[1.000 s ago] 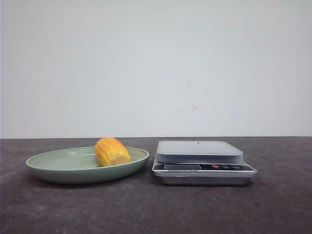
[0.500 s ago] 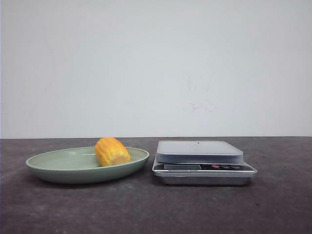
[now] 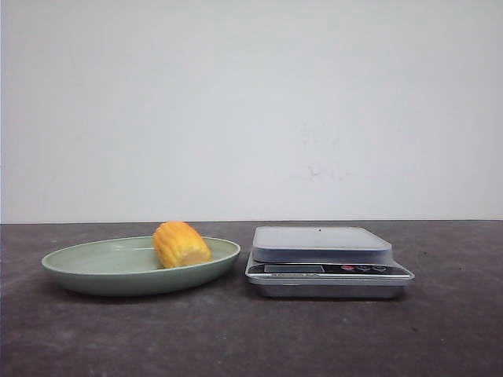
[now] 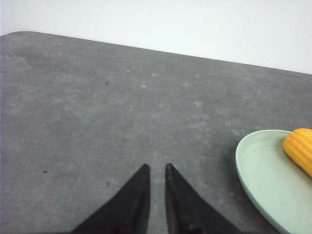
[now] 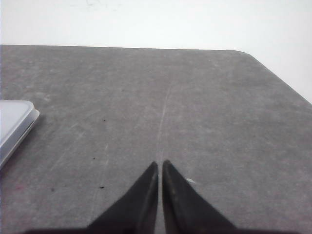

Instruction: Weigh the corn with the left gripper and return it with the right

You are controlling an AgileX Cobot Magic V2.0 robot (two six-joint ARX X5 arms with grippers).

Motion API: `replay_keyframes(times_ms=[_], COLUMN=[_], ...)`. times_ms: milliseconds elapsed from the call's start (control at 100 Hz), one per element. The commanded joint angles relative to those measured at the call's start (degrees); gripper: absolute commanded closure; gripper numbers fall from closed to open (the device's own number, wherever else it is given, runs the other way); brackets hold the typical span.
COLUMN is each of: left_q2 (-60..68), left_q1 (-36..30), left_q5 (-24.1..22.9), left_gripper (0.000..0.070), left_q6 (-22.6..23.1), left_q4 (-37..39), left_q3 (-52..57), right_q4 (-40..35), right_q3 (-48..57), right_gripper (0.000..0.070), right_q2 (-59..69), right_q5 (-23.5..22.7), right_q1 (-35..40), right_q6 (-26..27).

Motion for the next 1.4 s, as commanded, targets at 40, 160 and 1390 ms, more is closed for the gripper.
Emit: replay_keyframes(times_ms=[40, 160, 1390], left_q2=[-0.1, -0.1, -0.1], left_q1=[0.0, 0.0, 0.0], left_q5=[0.3, 0.3, 0.3], left_gripper=[0.0682, 0.0682, 0.0682], left_q6=[0.5, 0.5, 0.5], left_q4=[-0.3, -0.3, -0.3], left_q3=[-1.0, -1.0, -1.0], right_q4=[0.6, 0.9, 0.9], right_q3=[-0.1, -0.1, -0.1], right_gripper=[0.0690, 0.0690, 0.0690], right_q2=[0.0, 0.0, 0.0], right_q5=[0.0, 0.0, 0.0], right_q1=[-0.1, -0.1, -0.3], right_q6=[-0.2, -0.2, -0.2])
